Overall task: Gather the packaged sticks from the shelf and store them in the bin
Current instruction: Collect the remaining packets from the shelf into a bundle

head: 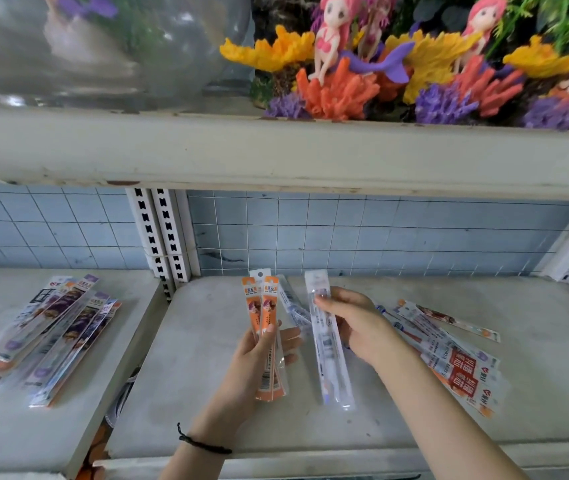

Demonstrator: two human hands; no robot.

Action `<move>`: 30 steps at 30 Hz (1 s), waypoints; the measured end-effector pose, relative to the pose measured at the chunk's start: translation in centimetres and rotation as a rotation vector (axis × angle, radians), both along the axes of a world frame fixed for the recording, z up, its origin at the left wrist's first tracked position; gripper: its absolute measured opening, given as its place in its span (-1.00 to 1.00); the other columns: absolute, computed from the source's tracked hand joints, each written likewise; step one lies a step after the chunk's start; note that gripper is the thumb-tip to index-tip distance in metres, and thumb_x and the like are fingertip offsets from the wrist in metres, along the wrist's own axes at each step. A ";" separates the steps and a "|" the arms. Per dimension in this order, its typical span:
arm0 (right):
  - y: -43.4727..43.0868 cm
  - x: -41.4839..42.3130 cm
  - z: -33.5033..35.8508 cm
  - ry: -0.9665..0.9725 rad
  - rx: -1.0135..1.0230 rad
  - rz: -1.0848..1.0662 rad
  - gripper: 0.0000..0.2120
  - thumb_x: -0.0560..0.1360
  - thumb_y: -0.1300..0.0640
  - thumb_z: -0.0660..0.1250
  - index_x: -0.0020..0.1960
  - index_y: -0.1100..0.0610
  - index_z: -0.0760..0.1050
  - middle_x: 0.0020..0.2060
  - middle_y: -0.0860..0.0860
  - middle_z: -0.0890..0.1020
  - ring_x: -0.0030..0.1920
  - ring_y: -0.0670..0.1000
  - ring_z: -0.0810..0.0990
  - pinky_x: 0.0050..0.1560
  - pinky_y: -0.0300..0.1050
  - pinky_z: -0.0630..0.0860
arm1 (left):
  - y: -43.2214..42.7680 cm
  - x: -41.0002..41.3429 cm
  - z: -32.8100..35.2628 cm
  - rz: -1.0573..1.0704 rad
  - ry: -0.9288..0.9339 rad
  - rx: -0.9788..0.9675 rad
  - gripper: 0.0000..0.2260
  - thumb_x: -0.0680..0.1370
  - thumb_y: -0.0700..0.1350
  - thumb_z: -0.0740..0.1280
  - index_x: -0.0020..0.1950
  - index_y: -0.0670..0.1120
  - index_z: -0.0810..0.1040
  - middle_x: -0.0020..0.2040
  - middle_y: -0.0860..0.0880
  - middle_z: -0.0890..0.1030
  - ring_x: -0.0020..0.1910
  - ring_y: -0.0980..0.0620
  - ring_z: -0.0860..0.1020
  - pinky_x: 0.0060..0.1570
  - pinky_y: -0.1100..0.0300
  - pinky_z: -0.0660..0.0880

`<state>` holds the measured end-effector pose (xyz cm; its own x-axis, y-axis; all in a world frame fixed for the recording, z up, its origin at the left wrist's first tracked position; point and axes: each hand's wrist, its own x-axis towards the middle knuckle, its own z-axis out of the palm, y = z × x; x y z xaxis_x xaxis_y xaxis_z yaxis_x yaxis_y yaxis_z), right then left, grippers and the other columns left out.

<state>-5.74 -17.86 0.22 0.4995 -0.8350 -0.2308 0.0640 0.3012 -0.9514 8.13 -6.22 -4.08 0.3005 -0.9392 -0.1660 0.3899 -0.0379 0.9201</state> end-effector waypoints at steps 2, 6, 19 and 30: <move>0.0 0.3 -0.1 -0.068 0.058 -0.018 -0.90 0.42 0.32 0.39 -0.11 0.20 0.64 -0.22 0.14 0.69 -0.23 0.10 0.66 -0.03 0.04 0.57 | 0.2 -0.1 0.3 -0.048 0.001 0.021 -0.67 0.54 0.03 0.25 0.27 -0.05 0.47 0.09 -0.12 0.68 0.05 -0.10 0.65 0.00 0.02 0.60; 1.2 1.4 -0.5 -0.014 -0.068 -0.070 -0.89 0.41 0.29 0.43 -0.06 0.21 0.64 -0.13 0.15 0.70 -0.08 0.16 0.65 0.06 0.08 0.55 | 0.5 -0.7 0.7 -0.142 -0.005 0.011 -0.71 0.57 0.00 0.22 0.25 -0.07 0.47 0.07 -0.07 0.69 -0.03 -0.01 0.67 -0.21 0.21 0.58; 1.5 2.8 -0.4 0.053 -0.108 -0.096 -0.74 0.48 0.06 0.40 -0.04 0.28 0.59 -0.30 0.11 0.59 -0.37 0.01 0.51 -0.42 -0.20 0.41 | 0.7 -0.6 0.4 -0.090 0.006 -0.020 -0.76 0.53 -0.31 0.31 0.19 -0.22 0.48 -0.18 -0.07 0.71 -0.25 0.01 0.67 -0.31 0.19 0.57; -0.9 -1.1 -0.6 -0.297 0.145 -0.451 -0.95 0.47 0.27 0.39 -0.13 0.25 0.54 -0.30 0.11 0.61 -0.34 0.00 0.56 -0.40 -0.26 0.56 | -0.1 0.1 -0.5 0.026 -0.023 -0.016 -0.80 0.54 -0.09 0.36 0.03 -0.17 0.44 -0.34 -0.05 0.54 -0.52 0.09 0.38 -0.55 0.25 0.35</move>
